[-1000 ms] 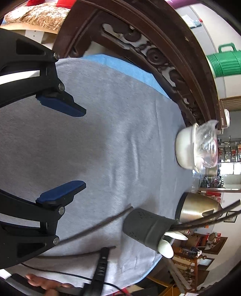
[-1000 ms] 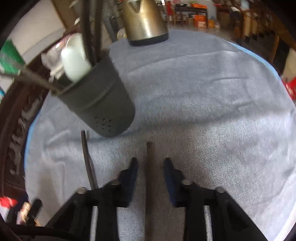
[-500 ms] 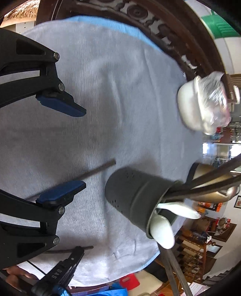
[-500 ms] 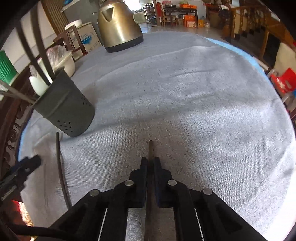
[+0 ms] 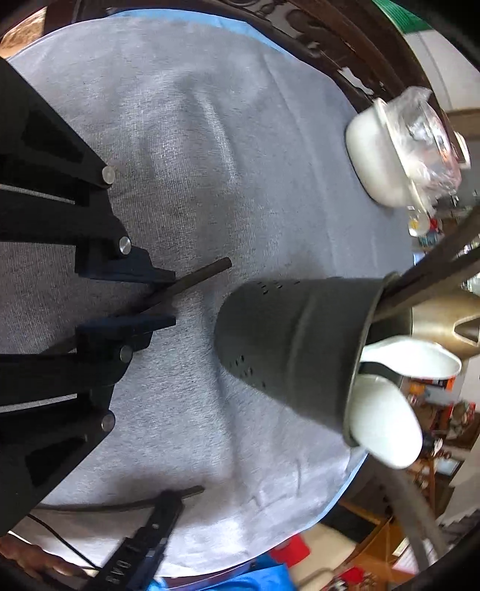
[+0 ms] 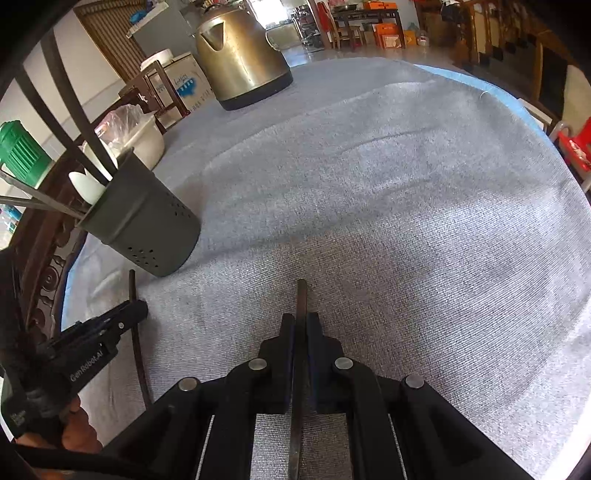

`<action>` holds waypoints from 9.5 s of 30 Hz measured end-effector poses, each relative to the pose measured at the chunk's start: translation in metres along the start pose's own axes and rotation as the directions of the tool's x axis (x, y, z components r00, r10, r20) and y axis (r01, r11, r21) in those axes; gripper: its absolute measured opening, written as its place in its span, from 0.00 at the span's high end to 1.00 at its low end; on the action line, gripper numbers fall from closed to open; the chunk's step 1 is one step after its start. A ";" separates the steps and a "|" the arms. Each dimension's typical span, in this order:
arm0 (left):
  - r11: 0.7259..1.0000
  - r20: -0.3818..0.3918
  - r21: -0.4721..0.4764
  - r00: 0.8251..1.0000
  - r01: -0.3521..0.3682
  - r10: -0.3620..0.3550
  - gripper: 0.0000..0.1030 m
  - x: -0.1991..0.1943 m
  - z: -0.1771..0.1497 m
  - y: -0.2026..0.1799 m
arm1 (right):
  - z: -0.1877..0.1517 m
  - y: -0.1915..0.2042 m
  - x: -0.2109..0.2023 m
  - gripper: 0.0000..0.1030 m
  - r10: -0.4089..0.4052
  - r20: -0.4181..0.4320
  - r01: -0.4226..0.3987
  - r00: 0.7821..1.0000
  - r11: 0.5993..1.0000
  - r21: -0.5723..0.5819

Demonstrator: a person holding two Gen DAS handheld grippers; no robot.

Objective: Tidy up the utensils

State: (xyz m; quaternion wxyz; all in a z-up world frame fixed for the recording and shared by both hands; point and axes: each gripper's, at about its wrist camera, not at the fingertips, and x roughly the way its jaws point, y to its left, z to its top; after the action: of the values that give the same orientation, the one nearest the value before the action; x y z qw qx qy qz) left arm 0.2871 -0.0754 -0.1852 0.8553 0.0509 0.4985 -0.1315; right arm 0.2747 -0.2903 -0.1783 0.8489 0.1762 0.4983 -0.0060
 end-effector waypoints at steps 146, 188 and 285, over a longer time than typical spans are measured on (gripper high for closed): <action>0.989 0.740 -0.131 0.670 0.061 0.057 0.80 -0.180 0.102 0.044 | 0.101 0.147 -0.160 0.93 0.146 0.645 -0.124 0.750 0.989 -0.081; 0.984 0.480 -0.070 0.859 -0.165 0.178 0.11 -0.273 -0.094 0.023 | -0.074 0.085 -0.257 0.34 0.145 0.482 -0.127 0.864 0.989 -0.070; 0.950 0.515 -0.111 0.801 -0.291 0.306 0.09 -0.300 -0.138 0.033 | -0.152 0.125 -0.274 0.34 0.161 0.545 -0.043 0.823 0.974 -0.224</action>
State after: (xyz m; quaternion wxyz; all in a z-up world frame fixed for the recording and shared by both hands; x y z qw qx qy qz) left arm 0.0398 0.0388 0.0042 0.9693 0.0793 0.2328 0.0025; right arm 0.0314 -0.1715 0.0236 0.9699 0.1062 0.2157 0.0389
